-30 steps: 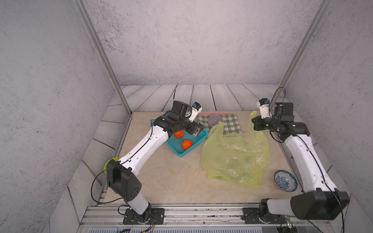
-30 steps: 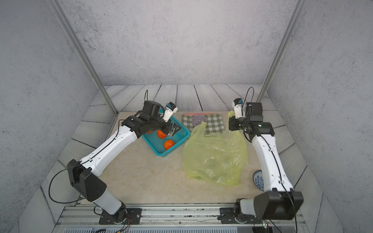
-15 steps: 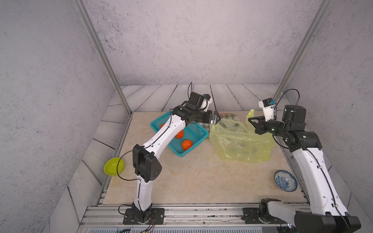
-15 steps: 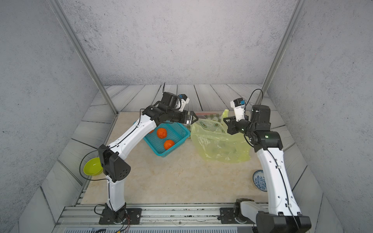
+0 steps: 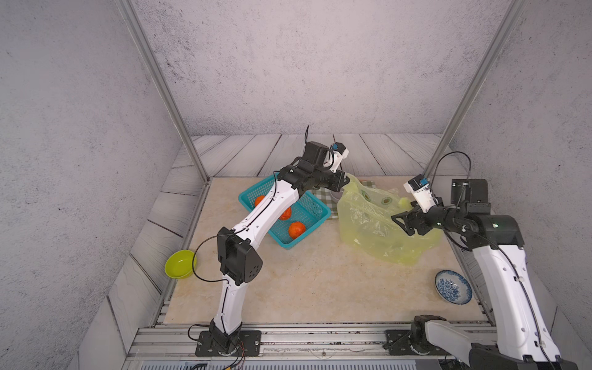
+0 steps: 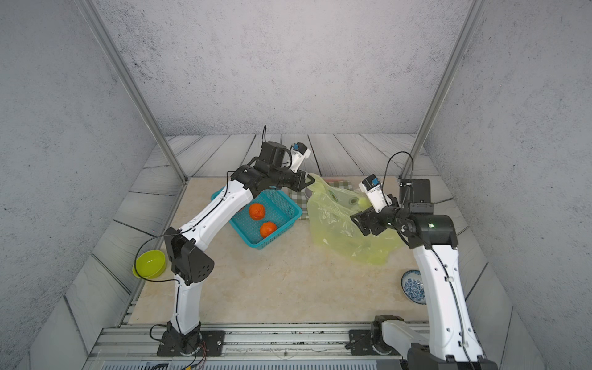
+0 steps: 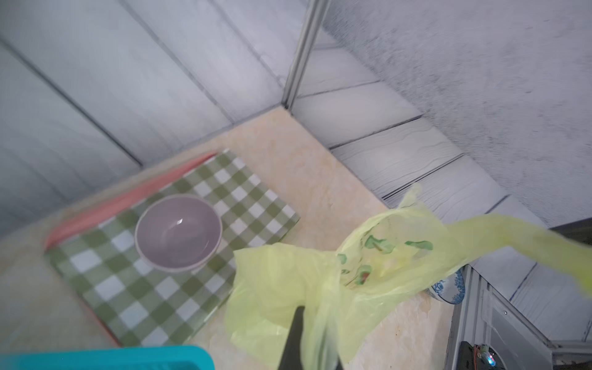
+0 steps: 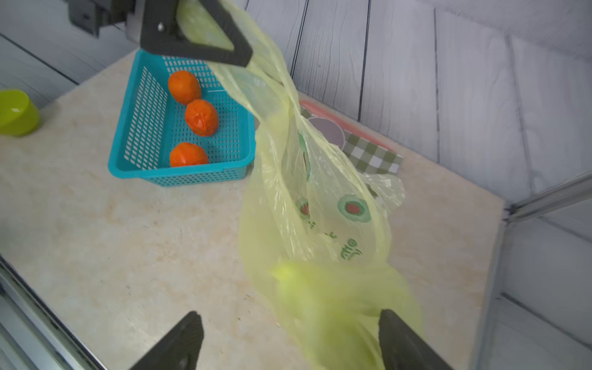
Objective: Place the oranges into plastic bags & tie knots
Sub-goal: Open the plastic bag at the center of the board.
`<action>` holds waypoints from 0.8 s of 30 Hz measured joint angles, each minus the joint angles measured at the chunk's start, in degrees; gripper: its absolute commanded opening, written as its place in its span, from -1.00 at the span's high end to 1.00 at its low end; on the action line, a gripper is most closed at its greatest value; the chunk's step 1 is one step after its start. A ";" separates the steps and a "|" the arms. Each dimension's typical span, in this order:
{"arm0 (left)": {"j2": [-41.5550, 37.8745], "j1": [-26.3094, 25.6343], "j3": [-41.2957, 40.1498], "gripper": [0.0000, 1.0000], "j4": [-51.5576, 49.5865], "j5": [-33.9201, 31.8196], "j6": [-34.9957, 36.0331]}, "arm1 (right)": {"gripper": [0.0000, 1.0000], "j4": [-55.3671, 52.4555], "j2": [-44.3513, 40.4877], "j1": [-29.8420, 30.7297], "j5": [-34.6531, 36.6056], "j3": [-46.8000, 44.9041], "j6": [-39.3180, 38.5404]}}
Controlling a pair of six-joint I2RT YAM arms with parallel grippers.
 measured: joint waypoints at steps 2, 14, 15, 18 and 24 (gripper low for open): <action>-1.92 0.17 -1.84 1.00 1.07 3.61 6.05 | -0.98 -4.42 -1.42 0.00 -0.24 8.59 -1.99; -10.29 0.66 -15.56 1.00 2.10 12.24 25.33 | -0.98 0.90 11.98 0.85 -1.73 12.57 0.94; -10.49 0.66 -16.44 1.00 2.25 12.00 25.57 | -0.98 1.68 14.10 1.36 -1.68 10.10 0.98; -10.69 0.66 -18.16 1.00 2.29 11.15 26.03 | -0.98 3.65 16.33 5.55 0.39 -0.52 1.70; -11.06 0.63 -18.88 1.00 2.32 8.61 24.70 | -0.98 7.82 16.33 14.03 8.35 -8.92 4.42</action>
